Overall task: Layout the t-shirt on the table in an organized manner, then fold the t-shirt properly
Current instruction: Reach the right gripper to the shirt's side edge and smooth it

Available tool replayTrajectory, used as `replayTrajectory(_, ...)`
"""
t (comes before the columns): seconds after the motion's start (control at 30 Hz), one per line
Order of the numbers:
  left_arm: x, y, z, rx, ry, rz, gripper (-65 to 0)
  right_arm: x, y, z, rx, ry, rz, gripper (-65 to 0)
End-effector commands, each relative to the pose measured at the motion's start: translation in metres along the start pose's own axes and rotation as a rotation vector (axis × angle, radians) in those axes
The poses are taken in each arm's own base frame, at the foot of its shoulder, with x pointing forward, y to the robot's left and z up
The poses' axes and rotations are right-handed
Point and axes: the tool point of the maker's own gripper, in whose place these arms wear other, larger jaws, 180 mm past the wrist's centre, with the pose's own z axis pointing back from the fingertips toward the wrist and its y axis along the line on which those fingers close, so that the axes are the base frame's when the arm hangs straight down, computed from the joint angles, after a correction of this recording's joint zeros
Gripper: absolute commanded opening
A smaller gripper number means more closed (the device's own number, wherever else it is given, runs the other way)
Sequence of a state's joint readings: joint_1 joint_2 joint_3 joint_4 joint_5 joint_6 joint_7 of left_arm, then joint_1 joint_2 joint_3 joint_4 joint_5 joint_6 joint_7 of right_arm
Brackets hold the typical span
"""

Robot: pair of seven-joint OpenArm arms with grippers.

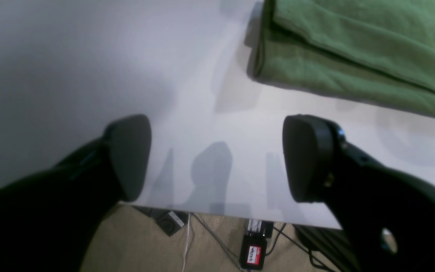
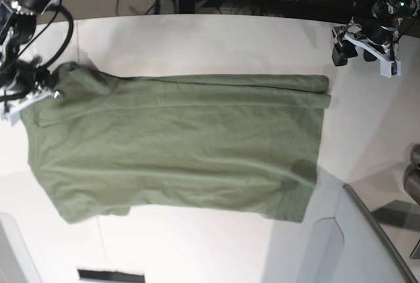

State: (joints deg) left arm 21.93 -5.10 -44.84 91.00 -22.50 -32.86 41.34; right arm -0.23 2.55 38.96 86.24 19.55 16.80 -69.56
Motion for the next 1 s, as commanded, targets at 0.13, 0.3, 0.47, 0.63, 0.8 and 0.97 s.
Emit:
replayTrajectory(0.13,0.010,0.004,0.004,0.008,-0.031,-0.018,-12.7,0.056,0.027,0.013,0.026,-0.077,0.091,-65.0)
replayTrajectory(0.3,0.010,0.004,0.004,0.008,-0.031,-0.018,-12.7,0.082,0.070,0.004,0.093,-0.072,0.172,-65.0)
replayTrajectory(0.47,0.010,0.004,0.004,0.008,-0.031,-0.018,-12.7,0.101,0.099,-0.010,0.150,-0.070,0.195,-65.0)
replayTrajectory(0.63,0.010,0.004,0.005,0.008,-0.029,-0.018,-12.7,0.115,0.122,-0.024,0.193,-0.071,0.201,-65.0)
replayTrajectory(0.8,0.009,0.004,0.005,0.009,-0.028,-0.019,-12.7,0.124,0.137,-0.038,0.227,-0.083,0.190,-65.0)
replayTrajectory(0.97,0.009,0.005,0.005,0.010,-0.026,-0.020,-12.7,0.139,0.140,-0.040,0.241,-0.168,0.170,-65.0)
